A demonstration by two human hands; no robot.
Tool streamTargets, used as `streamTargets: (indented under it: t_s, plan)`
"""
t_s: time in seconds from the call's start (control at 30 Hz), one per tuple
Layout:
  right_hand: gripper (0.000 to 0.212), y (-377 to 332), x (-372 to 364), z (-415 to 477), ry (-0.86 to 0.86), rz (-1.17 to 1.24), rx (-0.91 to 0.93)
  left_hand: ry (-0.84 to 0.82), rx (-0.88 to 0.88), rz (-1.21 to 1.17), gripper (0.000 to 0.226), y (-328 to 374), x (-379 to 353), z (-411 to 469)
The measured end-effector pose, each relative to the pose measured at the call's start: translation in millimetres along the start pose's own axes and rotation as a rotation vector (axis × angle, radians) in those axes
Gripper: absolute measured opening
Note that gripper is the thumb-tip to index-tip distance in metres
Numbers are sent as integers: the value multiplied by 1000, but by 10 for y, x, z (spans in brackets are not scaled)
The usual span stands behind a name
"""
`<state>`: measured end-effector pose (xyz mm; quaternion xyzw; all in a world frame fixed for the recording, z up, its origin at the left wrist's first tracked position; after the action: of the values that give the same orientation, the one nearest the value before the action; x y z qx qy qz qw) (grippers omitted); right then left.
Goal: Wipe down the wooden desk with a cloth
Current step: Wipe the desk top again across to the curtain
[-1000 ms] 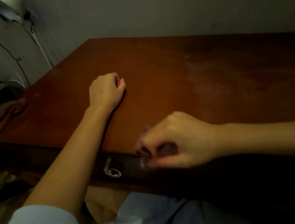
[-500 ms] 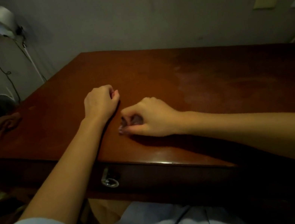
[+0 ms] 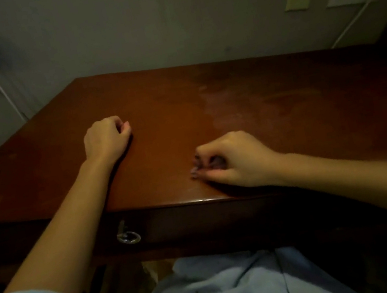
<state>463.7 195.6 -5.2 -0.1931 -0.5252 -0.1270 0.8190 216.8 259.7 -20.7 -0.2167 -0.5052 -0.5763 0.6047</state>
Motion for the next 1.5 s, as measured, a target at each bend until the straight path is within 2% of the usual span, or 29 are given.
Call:
streamTargets:
  t_s: [0.1, 0.17, 0.23, 0.33, 0.47, 0.63, 0.73, 0.87, 0.97, 1.03, 1.1, 1.17, 1.23, 1.37, 1.5]
  plan:
    - [23, -379, -98, 18, -17, 23, 87, -14, 10, 11, 25, 7, -2, -10]
    - [26, -353, -35, -163, -57, 68, 86, -13, 9, 14, 25, 22, 3, -14]
    - [29, -95, 75, -409, -92, 79, 14, -19, 14, 14, 26, 12, 0, -7]
    - [25, 416, 302, -562, -27, -17, -180, -38, 20, 14, 25, 11, -21, -3]
    - [25, 387, 167, -206, 78, -178, -313, -31, 21, 29, 25, 24, -12, -9]
    - [17, -348, -105, -6, 112, -96, -158, -38, 29, 56, 25, 13, -16, -5]
    - [18, -295, 56, -275, 66, -71, -159, -27, 16, 60, 24, 34, -4, -6]
    - [18, 302, 315, -686, 44, -134, -389, -20, 19, 67, 27, 84, 37, -52]
    - [17, 652, 342, -468, 93, -235, -508, -35, -23, 58, 27, 260, 29, -174]
    - [21, 554, 198, -185, 117, -221, -491, -61, -73, 91, 27, 469, 6, -260]
    - [19, 216, 31, -78, 110, -172, -378, -54, -111, 127, 24, 704, 28, -330]
    - [19, -127, 31, -278, 82, -105, -214, -42, -138, 105, 21, 886, 5, -324]
    - [21, -169, 157, -584, 50, -60, -175, -63, -146, 74, 21, 987, -87, -297]
    - [16, 390, 353, -820, 59, -73, -438, -61, -146, 25, 24, 1008, -228, -284]
    - [15, 284, 98, -205, 114, -199, -468, -32, -150, 12, 24, 1007, -171, -330]
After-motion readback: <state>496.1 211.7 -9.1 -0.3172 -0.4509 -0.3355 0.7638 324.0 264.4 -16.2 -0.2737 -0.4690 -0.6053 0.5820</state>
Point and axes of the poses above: each hand's wrist, its own z-axis towards the middle knuckle, its own x-axis out of the back of the hand, y = z × x, the point moved 8 cm from there along z, towards the middle knuckle
